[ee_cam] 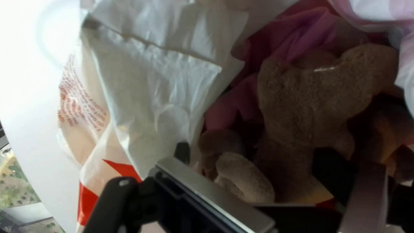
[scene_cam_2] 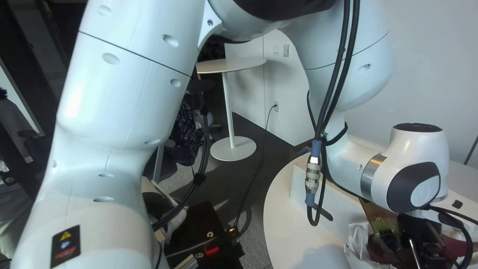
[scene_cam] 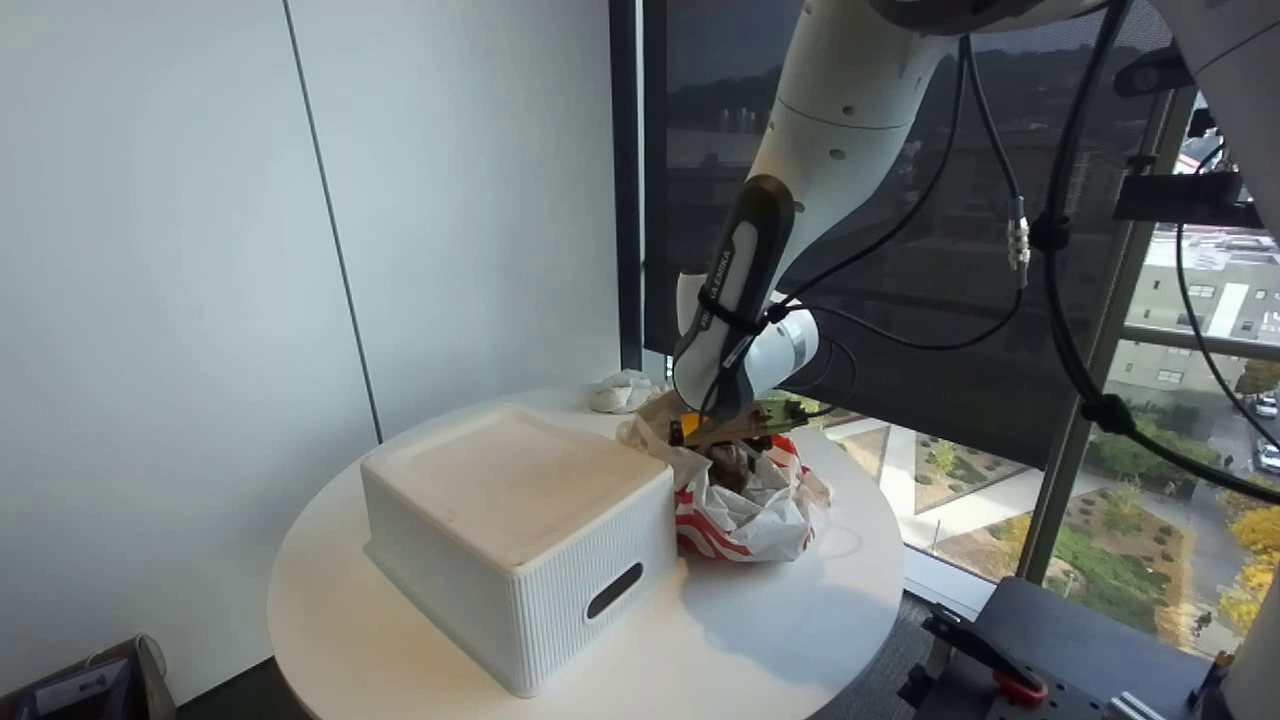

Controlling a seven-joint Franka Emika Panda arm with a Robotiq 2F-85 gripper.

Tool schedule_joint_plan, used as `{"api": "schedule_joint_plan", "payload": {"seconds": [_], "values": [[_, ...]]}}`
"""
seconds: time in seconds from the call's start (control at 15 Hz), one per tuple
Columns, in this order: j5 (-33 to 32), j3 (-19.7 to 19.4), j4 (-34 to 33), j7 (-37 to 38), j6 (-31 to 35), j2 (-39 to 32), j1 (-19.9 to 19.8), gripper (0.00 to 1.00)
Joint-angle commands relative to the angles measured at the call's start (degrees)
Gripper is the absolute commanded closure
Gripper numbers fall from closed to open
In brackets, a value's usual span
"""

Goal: Put the items in the plastic bag on the white basket

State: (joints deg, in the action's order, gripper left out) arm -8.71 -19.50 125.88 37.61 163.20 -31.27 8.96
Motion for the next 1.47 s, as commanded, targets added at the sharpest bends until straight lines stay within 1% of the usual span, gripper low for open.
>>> {"api": "schedule_joint_plan", "payload": {"seconds": [0.0,0.2,0.27,0.33,0.4,0.47,0.53,0.6,0.67,0.8,1.07,1.13,1.33,1.4], "values": [[1.7,-0.6,-1.4,1.0,4.4,-4.6,1.8,0.0],[3.7,-0.6,-1.8,0.2,6.6,-6.4,2.4,0.0],[4.4,-0.4,-2.0,-0.4,6.5,-6.7,2.4,0.25],[5.2,0.2,-2.0,-0.9,5.5,-6.6,2.0,0.27],[5.6,-0.5,-1.9,-0.8,4.8,-6.4,2.6,0.34],[5.8,-1.0,-1.9,-0.7,4.2,-6.3,3.0,0.44],[5.9,-1.5,-1.6,-0.6,2.7,-5.7,3.3,0.5],[5.7,-2.3,-1.5,-0.4,1.8,-5.4,3.8,0.57],[5.1,-3.4,-1.4,0.0,0.6,-5.1,4.7,0.66],[3.5,-6.4,-1.3,1.4,-2.0,-4.5,7.1,0.79],[-1.4,-12.1,-0.4,5.2,-7.2,-2.0,13.2,0.87],[-2.8,-13.1,-0.3,6.4,-8.4,-1.2,14.4,0.83],[-7.6,-14.9,-0.1,11.2,-13.0,2.0,16.4,0.8],[-9.5,-15.2,-0.1,12.8,-14.3,3.3,16.6,0.81]]}}
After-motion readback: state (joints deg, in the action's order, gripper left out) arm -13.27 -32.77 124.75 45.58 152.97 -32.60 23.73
